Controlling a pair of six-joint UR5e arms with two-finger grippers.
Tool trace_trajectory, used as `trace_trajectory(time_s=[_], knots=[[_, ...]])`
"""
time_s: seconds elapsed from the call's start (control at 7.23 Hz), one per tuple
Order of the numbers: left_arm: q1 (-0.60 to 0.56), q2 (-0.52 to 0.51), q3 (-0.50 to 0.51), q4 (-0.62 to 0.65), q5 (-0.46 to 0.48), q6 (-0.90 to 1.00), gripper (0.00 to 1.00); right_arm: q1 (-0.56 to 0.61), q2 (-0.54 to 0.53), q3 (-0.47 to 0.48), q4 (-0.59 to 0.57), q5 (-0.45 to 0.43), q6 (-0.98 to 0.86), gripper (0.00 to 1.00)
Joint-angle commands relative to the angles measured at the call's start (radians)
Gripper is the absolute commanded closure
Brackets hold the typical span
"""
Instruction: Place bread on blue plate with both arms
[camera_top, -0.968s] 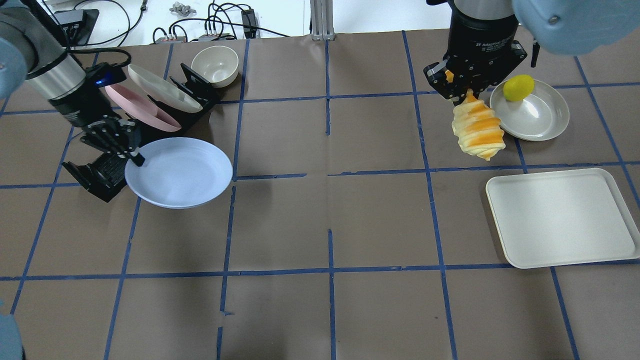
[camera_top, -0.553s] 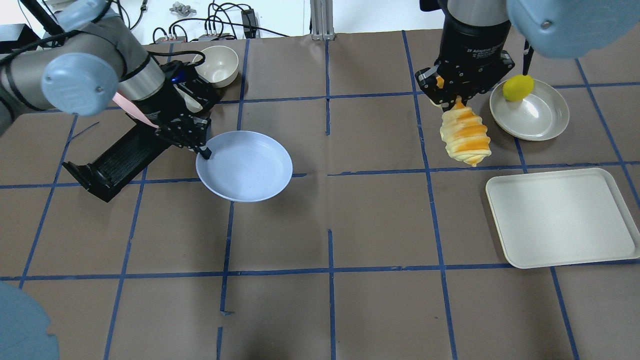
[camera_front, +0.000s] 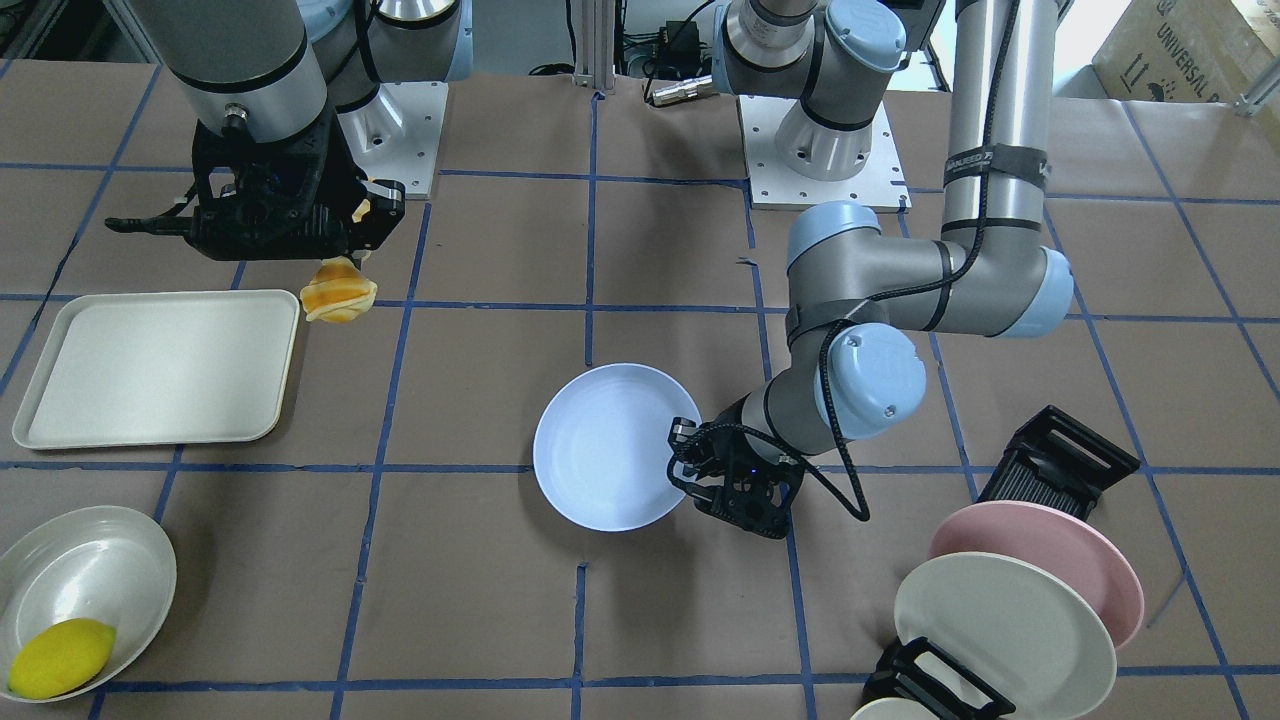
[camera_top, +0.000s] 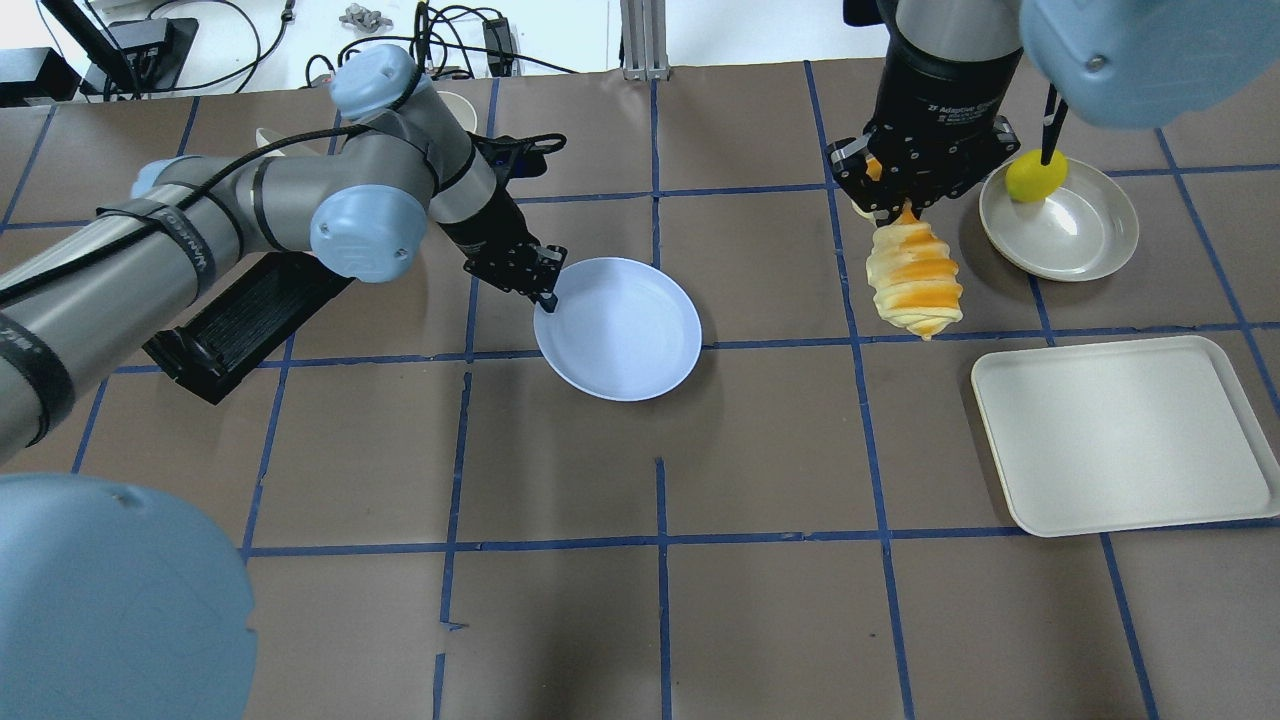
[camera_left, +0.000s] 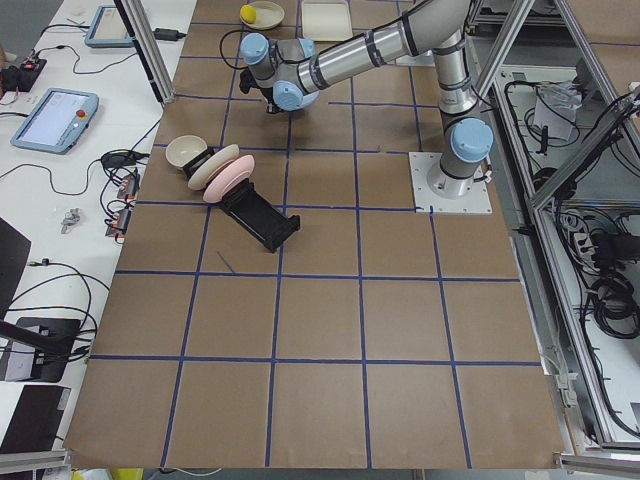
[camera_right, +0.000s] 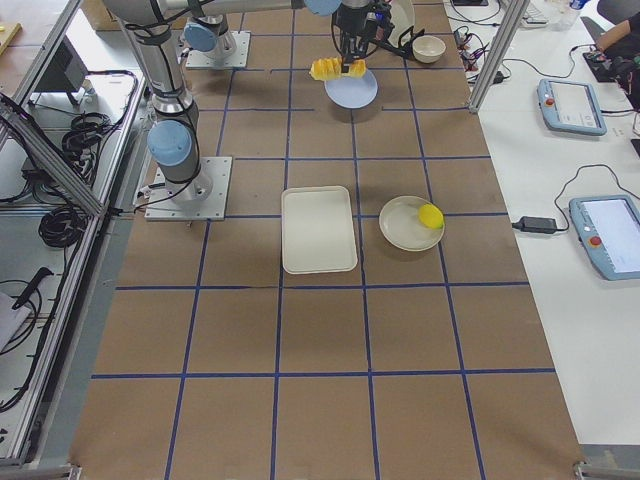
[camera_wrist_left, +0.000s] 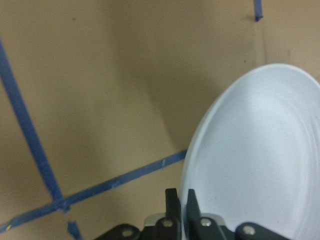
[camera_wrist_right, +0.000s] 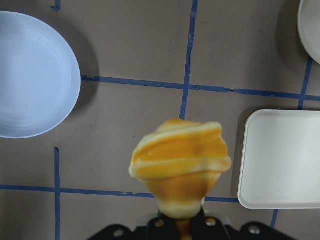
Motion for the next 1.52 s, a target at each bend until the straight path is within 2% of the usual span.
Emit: trace_trajectory(time_s=[0.0, 0.14, 0.28, 0.41, 0.55, 0.83, 1.11, 1.38], knots=[[-0.021, -0.032, 0.002, 0.061, -0.008, -0.034, 0.69, 0.004, -0.003, 0.043, -0.004, 0.005, 0.008, 0.97], [-0.022, -0.040, 0.001, 0.148, -0.007, -0.083, 0.25, 0.009, 0.001, 0.080, -0.101, 0.003, 0.017, 0.97], [-0.008, -0.016, 0.019, 0.176, 0.003, -0.114, 0.01, 0.015, 0.022, 0.138, -0.224, 0.005, 0.034, 0.97], [0.002, 0.024, 0.016, 0.149, 0.044, -0.116, 0.00, 0.032, 0.038, 0.181, -0.306, 0.003, 0.036, 0.97], [0.027, 0.102, 0.025, 0.033, 0.190, -0.113, 0.00, 0.061, 0.100, 0.200, -0.414, 0.000, 0.036, 0.97], [0.128, 0.272, 0.031, -0.200, 0.250, -0.102, 0.00, 0.180, 0.246, 0.165, -0.556, -0.013, 0.084, 0.97], [0.150, 0.395, 0.039, -0.352, 0.370, -0.104, 0.00, 0.223, 0.410, 0.053, -0.593, -0.018, 0.135, 0.97], [0.141, 0.467, 0.067, -0.457, 0.362, -0.116, 0.00, 0.268, 0.519, -0.053, -0.587, -0.029, 0.161, 0.97]])
